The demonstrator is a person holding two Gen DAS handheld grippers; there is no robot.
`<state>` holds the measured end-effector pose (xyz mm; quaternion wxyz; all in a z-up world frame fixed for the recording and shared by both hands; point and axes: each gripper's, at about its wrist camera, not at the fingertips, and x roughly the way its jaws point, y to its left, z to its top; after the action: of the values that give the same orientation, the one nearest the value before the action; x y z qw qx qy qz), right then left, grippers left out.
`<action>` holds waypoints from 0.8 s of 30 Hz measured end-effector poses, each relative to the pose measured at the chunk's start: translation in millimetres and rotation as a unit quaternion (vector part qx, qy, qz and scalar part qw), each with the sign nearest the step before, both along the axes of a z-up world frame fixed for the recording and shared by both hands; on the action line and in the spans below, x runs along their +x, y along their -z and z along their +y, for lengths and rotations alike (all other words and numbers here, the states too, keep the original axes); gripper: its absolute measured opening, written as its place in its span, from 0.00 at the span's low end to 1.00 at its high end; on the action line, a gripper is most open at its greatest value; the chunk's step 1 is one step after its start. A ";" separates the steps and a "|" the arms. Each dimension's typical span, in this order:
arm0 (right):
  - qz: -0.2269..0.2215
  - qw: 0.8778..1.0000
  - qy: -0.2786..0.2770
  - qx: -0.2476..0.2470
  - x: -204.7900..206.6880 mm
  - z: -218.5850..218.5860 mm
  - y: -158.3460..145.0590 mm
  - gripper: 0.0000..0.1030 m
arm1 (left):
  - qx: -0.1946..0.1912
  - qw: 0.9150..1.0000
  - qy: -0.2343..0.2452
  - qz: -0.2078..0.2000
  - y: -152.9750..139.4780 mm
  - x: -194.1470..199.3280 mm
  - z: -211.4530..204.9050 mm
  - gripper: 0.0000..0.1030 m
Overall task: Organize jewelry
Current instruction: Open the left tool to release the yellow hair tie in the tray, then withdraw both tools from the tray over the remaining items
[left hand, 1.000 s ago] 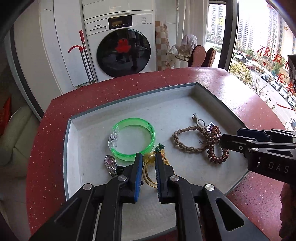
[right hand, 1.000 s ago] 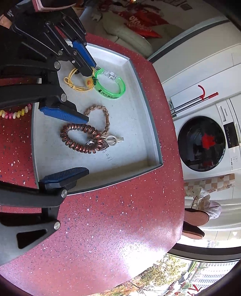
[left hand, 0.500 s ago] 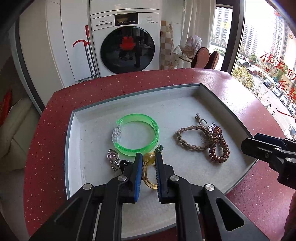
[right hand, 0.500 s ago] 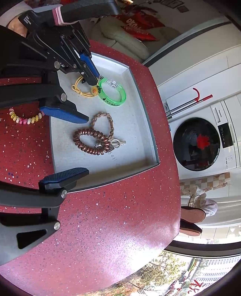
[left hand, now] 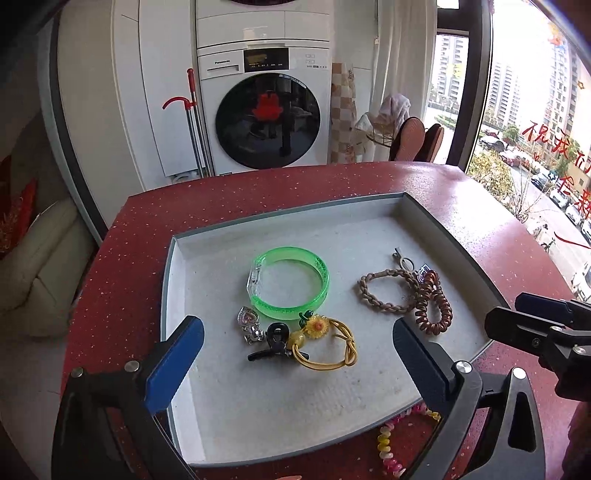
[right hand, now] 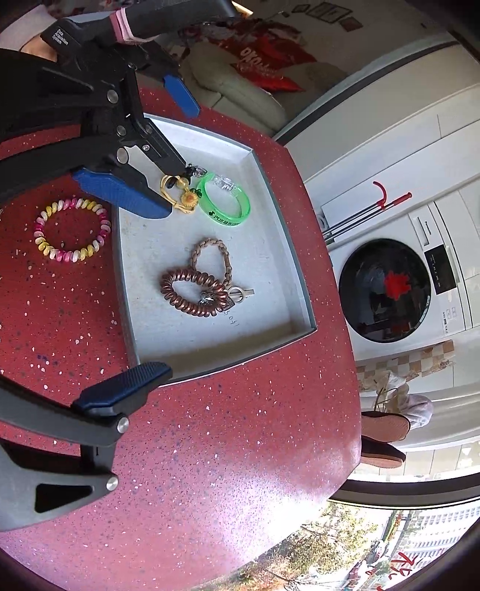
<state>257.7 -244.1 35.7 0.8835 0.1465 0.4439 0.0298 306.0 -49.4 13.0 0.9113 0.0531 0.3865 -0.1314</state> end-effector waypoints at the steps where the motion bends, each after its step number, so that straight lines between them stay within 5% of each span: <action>1: -0.001 1.000 0.000 0.005 -2.7 -0.2 -0.7 0.80 | 0.001 1.000 0.000 -0.002 -1.3 -3.6 1.7 1.00; 5: -0.004 1.000 0.001 0.013 -15.7 1.7 -1.3 1.00 | 0.002 1.000 0.000 -0.002 -5.0 -18.1 9.2 1.00; 24: 0.034 0.999 -0.031 0.010 -76.9 14.6 16.7 1.00 | 0.004 1.000 0.014 0.025 4.7 -108.2 43.4 1.00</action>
<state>180.8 -229.4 19.0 0.8649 0.1423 0.4780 0.0567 197.8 -6.0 8.3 0.8991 0.0586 0.4093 -0.1435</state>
